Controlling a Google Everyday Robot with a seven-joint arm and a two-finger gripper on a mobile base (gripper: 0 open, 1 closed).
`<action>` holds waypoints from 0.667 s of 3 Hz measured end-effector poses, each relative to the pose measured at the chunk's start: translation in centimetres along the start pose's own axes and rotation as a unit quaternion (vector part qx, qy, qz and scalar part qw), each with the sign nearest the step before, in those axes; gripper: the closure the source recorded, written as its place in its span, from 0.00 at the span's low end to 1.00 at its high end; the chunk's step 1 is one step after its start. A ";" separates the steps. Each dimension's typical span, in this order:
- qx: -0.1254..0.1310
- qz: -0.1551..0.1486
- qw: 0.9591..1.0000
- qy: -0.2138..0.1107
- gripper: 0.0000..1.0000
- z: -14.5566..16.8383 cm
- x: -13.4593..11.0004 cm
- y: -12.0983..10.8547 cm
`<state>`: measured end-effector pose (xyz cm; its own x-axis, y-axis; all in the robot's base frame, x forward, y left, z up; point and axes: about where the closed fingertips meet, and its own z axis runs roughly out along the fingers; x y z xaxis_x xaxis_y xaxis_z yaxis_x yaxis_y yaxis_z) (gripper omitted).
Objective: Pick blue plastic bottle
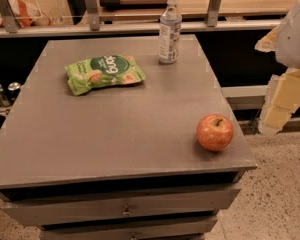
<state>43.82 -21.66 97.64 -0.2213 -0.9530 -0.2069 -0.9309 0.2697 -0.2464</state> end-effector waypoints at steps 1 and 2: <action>0.000 0.000 1.000 0.000 0.00 0.0 0.0 0.0; 0.028 -0.008 1.000 -0.008 0.00 -0.3 -0.6 -1.8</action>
Offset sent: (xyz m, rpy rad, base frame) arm 0.0458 -0.0008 0.0171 -0.0070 -0.1338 0.0209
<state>45.55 -21.64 98.49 -0.2016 -0.9552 -0.2168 -0.9167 0.2619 -0.3017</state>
